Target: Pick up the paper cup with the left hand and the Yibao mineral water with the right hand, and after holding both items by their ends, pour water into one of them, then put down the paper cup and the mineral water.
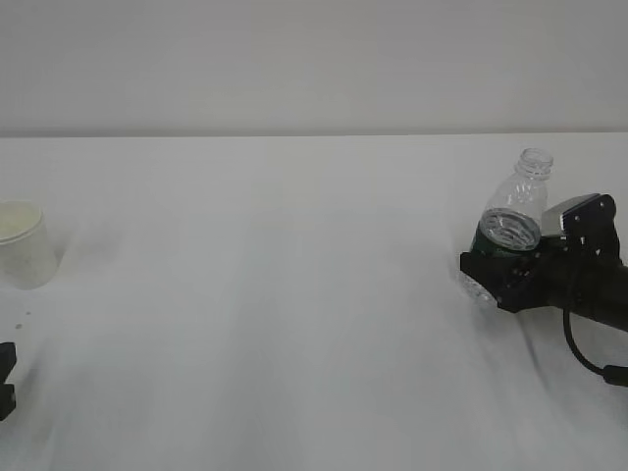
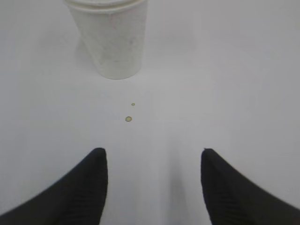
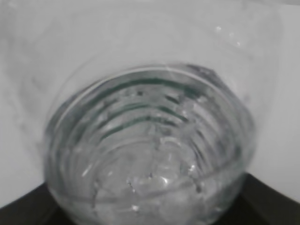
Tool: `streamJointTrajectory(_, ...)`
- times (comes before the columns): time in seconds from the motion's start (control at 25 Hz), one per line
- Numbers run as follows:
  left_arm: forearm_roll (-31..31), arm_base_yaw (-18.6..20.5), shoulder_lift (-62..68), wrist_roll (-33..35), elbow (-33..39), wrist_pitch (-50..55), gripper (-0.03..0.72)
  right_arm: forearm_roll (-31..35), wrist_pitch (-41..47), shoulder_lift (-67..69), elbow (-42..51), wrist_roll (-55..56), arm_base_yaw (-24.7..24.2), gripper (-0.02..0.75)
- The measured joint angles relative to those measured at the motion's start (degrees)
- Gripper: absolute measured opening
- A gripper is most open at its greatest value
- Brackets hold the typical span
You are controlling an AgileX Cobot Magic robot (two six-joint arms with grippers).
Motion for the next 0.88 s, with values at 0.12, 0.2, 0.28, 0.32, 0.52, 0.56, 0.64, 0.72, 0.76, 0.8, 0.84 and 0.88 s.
streamJointTrajectory(0.12,0.11,0.0,0.0,0.0,0.0,0.0,0.459,0.0,-0.12,0.0,0.0,0.0,0.0,0.497)
streamJointTrajectory(0.2,0.19,0.0,0.0,0.0,0.0,0.0,0.459,0.1,-0.23,0.04,0.0,0.34,0.0,0.496)
streamJointTrajectory(0.28,0.19,0.0,0.0,0.0,0.0,0.0,0.459,0.09,-0.33,0.04,0.0,1.03,0.0,0.496)
streamJointTrajectory(0.32,0.19,0.0,0.0,0.0,0.0,0.0,0.459,0.09,-0.33,0.04,0.0,1.59,0.0,0.496)
streamJointTrajectory(0.52,0.32,0.0,0.0,0.0,0.0,0.0,0.458,-0.13,-0.43,0.04,0.0,4.45,0.0,0.496)
streamJointTrajectory(0.56,0.32,0.0,0.0,0.0,0.0,0.0,0.458,-0.3,-0.54,0.04,0.0,4.59,0.0,0.496)
streamJointTrajectory(0.64,0.32,0.0,0.0,0.0,0.0,0.0,0.458,-0.7,-0.54,0.04,0.0,4.82,0.0,0.495)
streamJointTrajectory(0.72,0.32,0.0,0.0,0.0,0.0,0.0,0.458,-0.96,-0.43,-0.08,0.0,4.81,0.0,0.495)
streamJointTrajectory(0.76,0.32,0.0,0.0,0.0,0.0,0.0,0.458,-1.13,-0.17,-0.2,0.0,4.85,0.0,0.495)
streamJointTrajectory(0.8,0.32,0.0,0.0,0.0,0.0,0.0,0.457,-1.25,0.11,-0.48,0.0,4.94,0.0,0.495)
streamJointTrajectory(0.84,0.32,0.0,0.0,0.0,0.0,0.0,0.457,-1.38,0.63,-0.85,0.0,4.99,0.0,0.494)
streamJointTrajectory(0.88,0.32,0.0,0.0,0.0,0.0,0.0,0.457,-1.53,0.9,-1.25,0.0,5.08,0.0,0.494)
